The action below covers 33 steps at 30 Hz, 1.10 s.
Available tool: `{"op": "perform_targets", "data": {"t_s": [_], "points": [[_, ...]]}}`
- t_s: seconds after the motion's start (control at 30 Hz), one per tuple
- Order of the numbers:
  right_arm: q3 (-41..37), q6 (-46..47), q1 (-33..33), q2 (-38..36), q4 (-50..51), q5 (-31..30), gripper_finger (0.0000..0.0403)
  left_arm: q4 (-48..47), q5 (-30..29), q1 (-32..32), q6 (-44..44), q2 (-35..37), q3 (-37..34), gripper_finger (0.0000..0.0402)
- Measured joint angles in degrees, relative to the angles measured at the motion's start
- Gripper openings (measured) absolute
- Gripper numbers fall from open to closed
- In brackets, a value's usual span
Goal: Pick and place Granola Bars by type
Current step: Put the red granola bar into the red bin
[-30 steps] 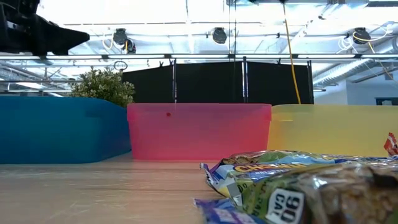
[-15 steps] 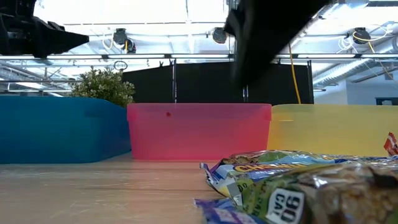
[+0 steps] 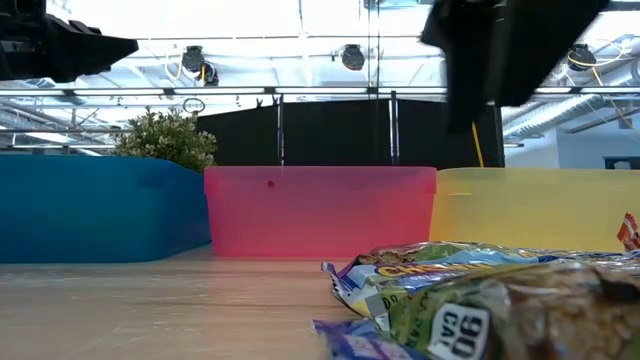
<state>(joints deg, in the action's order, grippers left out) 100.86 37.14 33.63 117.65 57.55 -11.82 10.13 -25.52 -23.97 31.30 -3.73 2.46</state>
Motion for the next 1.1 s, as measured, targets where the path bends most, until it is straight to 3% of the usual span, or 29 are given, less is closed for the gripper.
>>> {"op": "perform_targets", "data": {"t_s": [0.17, 0.4, 0.8, 1.1], "points": [[0.0, 5.3, 2.8, 0.1, 6.7, 2.0, 0.0275, -1.0, 0.0, 0.0, -1.6, 0.0, 0.0, 0.0045], [-0.2, 12.2, 6.9, 0.1, 15.8, 2.8, 0.0266, -1.8, 0.0, 0.0, -4.5, 0.0, 0.0, 0.0035], [-12.1, 16.6, 8.8, 0.0, 13.5, 1.4, 0.0254, -1.8, 0.0, 0.0, -4.7, 0.0, 0.0, 0.0004], [-20.5, 16.1, 8.4, -0.5, 5.1, 4.3, 0.0235, -1.8, 0.0, 0.0, -4.8, 0.0, 0.0, 0.004]]}}
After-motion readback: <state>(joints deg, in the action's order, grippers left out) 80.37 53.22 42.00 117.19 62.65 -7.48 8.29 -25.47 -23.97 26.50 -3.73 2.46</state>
